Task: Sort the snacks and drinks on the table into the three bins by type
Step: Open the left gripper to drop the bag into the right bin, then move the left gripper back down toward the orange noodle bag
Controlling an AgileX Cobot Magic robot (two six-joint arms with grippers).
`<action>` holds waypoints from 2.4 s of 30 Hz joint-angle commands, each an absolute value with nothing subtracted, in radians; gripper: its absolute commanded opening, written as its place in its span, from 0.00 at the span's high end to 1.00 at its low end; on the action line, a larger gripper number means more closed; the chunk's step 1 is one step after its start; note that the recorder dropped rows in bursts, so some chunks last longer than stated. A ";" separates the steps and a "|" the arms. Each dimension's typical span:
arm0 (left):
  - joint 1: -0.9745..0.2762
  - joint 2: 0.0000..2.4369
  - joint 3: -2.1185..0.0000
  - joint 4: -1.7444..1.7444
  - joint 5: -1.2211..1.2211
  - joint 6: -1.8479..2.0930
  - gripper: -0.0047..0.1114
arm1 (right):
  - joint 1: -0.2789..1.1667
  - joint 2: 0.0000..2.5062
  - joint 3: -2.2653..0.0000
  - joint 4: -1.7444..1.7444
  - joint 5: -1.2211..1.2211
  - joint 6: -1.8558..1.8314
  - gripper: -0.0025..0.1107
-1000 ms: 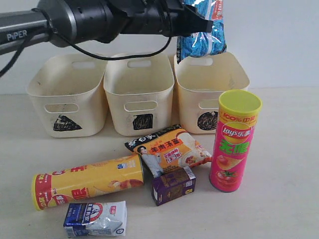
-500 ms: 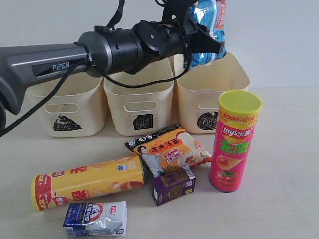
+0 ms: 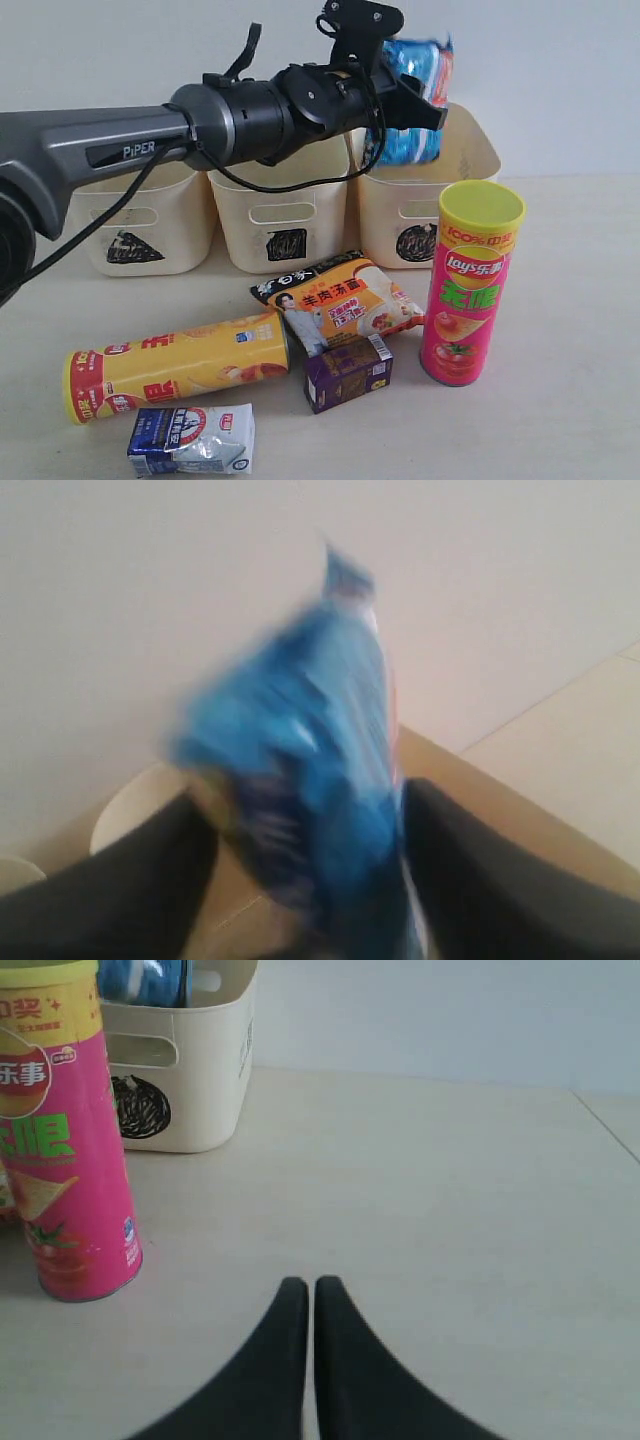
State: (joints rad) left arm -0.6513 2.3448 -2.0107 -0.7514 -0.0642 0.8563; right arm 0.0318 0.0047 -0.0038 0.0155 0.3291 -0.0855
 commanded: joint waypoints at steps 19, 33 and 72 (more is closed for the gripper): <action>-0.619 2.205 -2.018 -0.725 0.276 0.838 0.92 | 0.029 0.000 0.000 0.014 0.322 -0.087 0.98; -0.600 2.036 -2.018 -0.441 0.722 0.588 0.92 | 0.029 0.000 0.000 0.014 0.322 -0.087 0.98; -0.276 1.759 -1.278 -0.752 0.838 0.581 0.77 | 0.029 0.000 0.000 0.014 0.322 -0.087 0.98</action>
